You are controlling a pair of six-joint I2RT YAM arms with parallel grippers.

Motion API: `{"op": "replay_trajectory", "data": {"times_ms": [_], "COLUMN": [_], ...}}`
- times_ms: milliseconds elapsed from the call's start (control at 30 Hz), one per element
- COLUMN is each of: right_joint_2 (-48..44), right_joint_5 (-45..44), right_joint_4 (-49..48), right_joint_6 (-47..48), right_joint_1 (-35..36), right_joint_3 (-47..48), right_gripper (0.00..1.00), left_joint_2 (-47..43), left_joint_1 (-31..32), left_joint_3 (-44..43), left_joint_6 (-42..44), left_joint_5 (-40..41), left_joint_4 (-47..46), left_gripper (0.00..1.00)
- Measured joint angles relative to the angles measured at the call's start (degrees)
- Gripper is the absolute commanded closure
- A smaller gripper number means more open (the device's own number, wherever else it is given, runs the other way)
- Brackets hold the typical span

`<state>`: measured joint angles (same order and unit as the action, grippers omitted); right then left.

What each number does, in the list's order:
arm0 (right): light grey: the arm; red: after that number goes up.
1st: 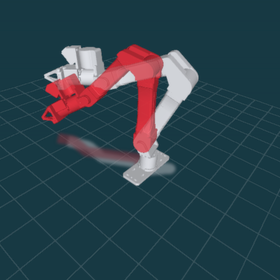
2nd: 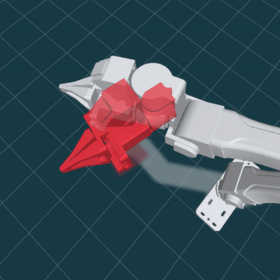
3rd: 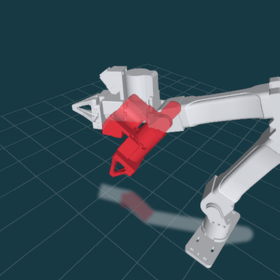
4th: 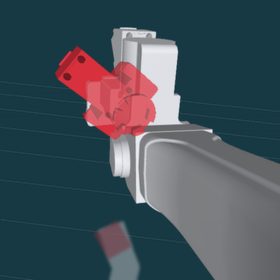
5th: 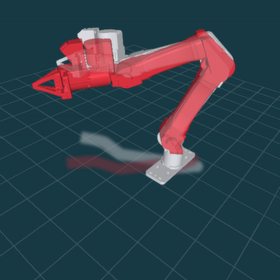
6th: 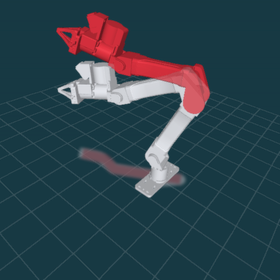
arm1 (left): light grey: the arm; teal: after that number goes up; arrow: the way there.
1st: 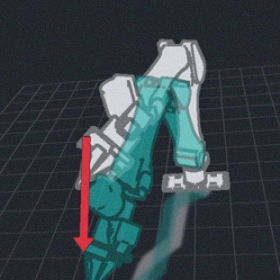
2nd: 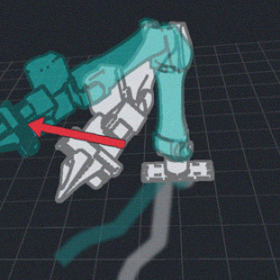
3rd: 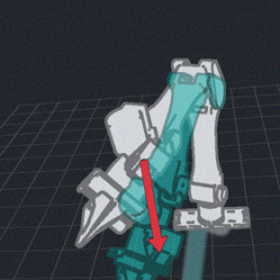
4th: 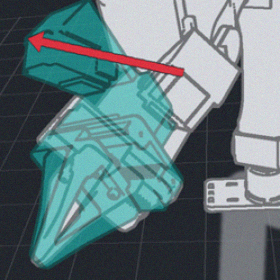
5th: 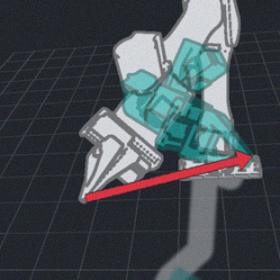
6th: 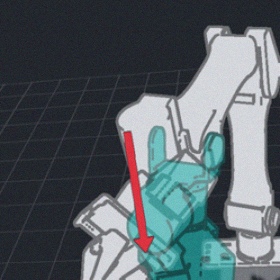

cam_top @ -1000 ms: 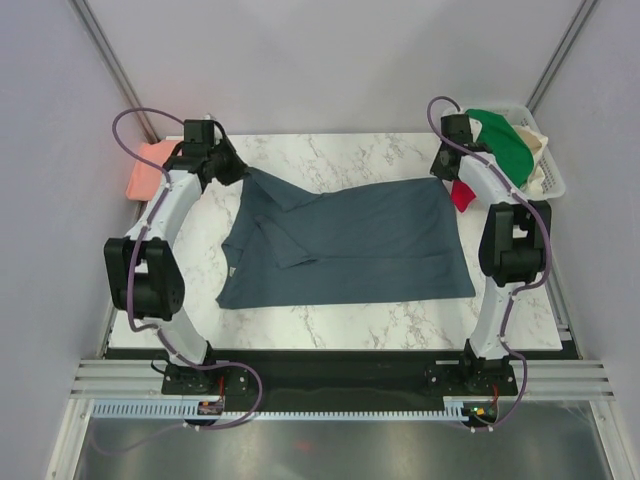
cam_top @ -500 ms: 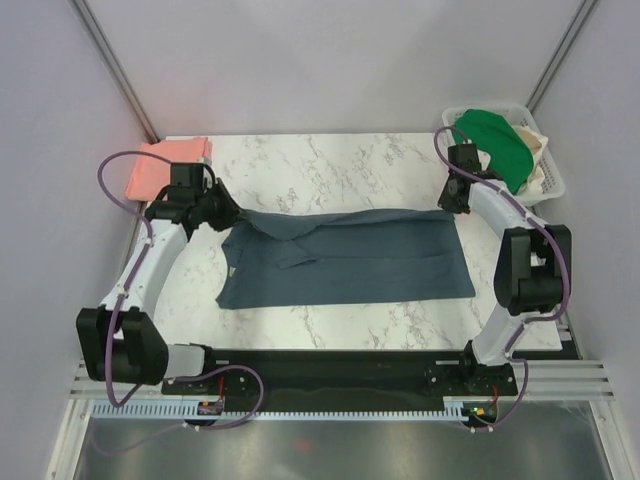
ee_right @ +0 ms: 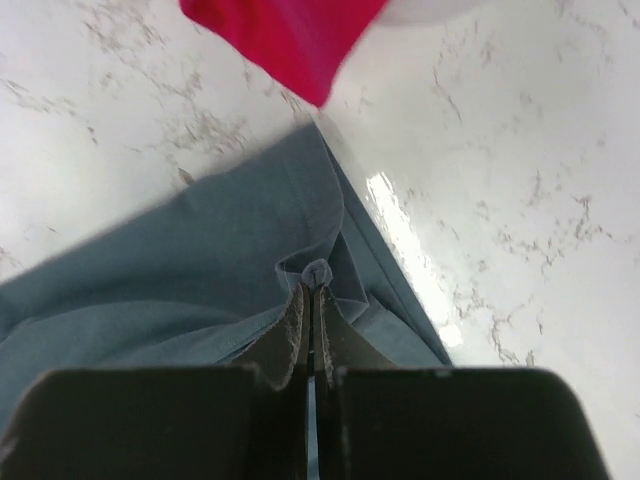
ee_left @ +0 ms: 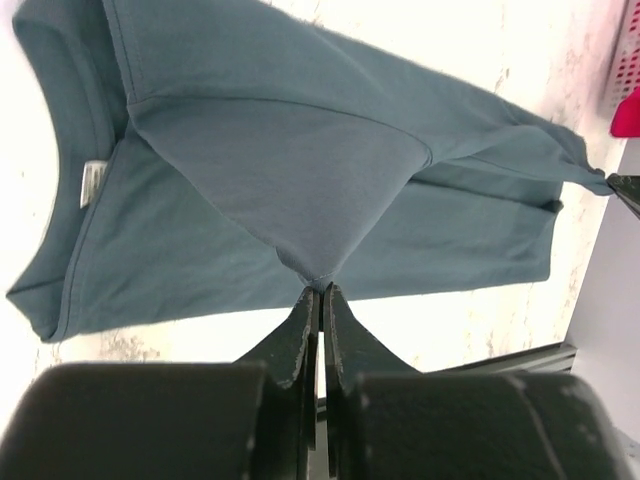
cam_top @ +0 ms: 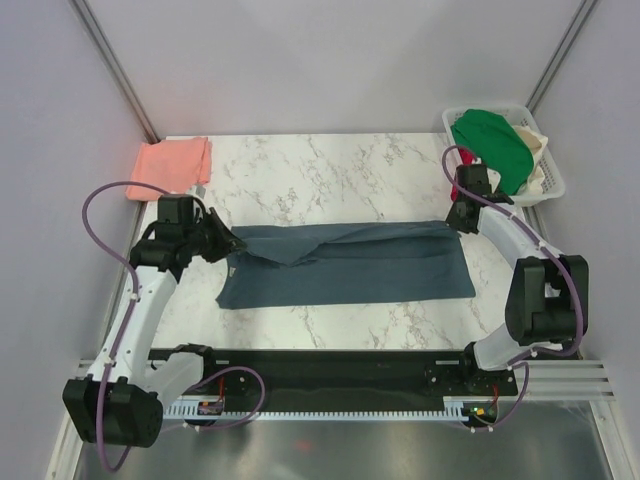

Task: Fold and stack the t-shirts
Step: Fold the tshirt

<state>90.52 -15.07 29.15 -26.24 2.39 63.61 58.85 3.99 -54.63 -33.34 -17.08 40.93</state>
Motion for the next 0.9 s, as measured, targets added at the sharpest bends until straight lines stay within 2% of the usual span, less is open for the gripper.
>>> {"op": "replay_trajectory", "data": {"times_ms": [133, 167, 200, 233, 267, 300, 333, 367, 433, 633, 800, 900], "right_joint_2": [-2.10, -2.36, -2.45, -2.56, -2.80, -2.86, -3.17, -3.45, -4.50, -10.45, -15.74, -15.04], "right_joint_5": [0.07, 0.04, 0.02, 0.17, 0.39, 0.44, 0.85, 1.03, 1.36, 3.85, 5.99, 8.39], "right_joint_4": [-0.66, -0.83, -0.87, -1.33, -1.77, -1.68, -2.10, -2.21, -2.25, -2.47, -3.19, -5.64], "right_joint_6": [-0.33, -0.50, -0.61, -1.01, -0.94, -1.38, -1.11, -1.53, -1.57, -1.60, -2.05, -2.05], "right_joint_1": [-0.20, -0.35, -0.57, -0.90, -1.49, -2.10, -3.13, -4.07, -6.21, -7.32, -4.11, -0.66], "right_joint_3": [-4.68, -5.81, -6.75, -7.93, -9.70, -10.32, -11.58, -12.48, -14.27, -14.86, -14.86, -14.80], "right_gripper": [1.00, 0.98, 0.89, 0.59, 0.38, 0.38, 0.26, 0.23, 0.19, 0.20, 0.21, 0.22], "left_joint_2": [-3.39, -4.20, -4.98, -5.90, -6.82, -7.80, -8.83, -9.79, -11.63, -12.96, -6.93, -0.48], "left_joint_1": [0.00, 0.00, 0.00, 0.00, 0.00, 0.00, 0.00, 0.00, 0.00, 0.00, 0.94, 3.26], "left_joint_3": [4.66, 6.10, 7.39, 8.66, 9.70, 10.60, 11.06, 11.17, 11.15, 11.15, 11.28, 11.76], "left_joint_6": [0.00, 0.00, 0.00, 0.09, 0.04, 0.02, 0.22, 0.24, 0.22, 0.20, -0.04, -0.76], "left_joint_5": [-0.26, -0.61, -1.03, -1.36, -1.57, -1.70, -1.97, -2.29, -2.47, -1.05, 1.27, 3.63], "left_joint_4": [0.59, 0.98, 1.46, 1.86, 2.45, 3.26, 4.15, 5.07, 5.84, 5.92, 2.40, -1.79], "left_gripper": [0.83, 0.75, 0.69, 0.63, 0.53, 0.44, 0.40, 0.39, 0.38, 0.38, 0.39, 0.40]}}
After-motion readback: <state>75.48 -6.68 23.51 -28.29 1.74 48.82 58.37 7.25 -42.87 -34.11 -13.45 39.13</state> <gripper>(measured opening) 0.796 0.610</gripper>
